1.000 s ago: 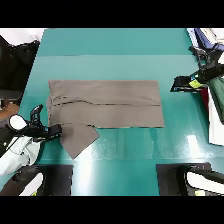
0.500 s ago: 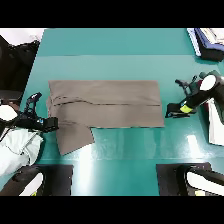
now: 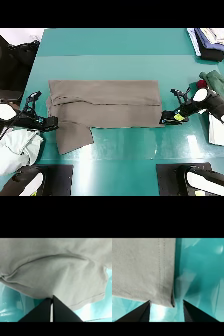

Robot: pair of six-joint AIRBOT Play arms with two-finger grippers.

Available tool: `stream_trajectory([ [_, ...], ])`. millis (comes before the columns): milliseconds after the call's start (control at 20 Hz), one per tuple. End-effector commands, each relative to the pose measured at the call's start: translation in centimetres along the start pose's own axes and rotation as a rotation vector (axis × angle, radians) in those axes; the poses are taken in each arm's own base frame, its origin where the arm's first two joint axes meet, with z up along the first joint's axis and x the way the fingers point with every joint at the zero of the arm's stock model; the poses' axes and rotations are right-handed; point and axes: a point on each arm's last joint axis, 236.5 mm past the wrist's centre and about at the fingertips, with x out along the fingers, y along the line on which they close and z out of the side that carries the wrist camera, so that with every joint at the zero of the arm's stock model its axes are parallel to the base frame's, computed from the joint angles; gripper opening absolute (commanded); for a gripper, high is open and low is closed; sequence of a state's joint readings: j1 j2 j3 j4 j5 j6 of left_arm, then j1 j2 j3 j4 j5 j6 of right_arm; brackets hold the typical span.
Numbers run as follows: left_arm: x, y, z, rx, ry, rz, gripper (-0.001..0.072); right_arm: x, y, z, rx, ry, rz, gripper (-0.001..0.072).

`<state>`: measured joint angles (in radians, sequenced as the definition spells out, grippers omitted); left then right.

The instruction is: Fold the shirts.

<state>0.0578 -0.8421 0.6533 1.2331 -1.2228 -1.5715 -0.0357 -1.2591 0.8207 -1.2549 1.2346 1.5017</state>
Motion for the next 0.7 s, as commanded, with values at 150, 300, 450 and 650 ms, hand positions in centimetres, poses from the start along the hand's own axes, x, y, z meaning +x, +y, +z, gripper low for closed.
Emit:
stream_trajectory([
  [150, 0.0, -0.4, 0.0, -0.005, -0.001, -0.017, 0.0032, 0.8, 1.0, 0.3, -0.017, -0.009, 0.023, 0.0245],
  [300, -0.1, -1.1, -0.6, -0.012, 0.024, -0.044, 0.0031, 0.6, 1.4, -0.5, -0.103, 0.011, 0.002, 0.0013],
  [450, -0.9, -3.2, -1.4, 0.020, 0.062, -0.125, 0.0030, -3.0, -0.7, -1.6, -0.098, -0.033, -0.060, 0.0012],
  [650, -2.4, -8.8, -2.3, 0.176, 0.085, -0.226, 0.0030, -7.8, -5.6, -5.2, 0.034, -0.045, -0.130, 0.0012],
])
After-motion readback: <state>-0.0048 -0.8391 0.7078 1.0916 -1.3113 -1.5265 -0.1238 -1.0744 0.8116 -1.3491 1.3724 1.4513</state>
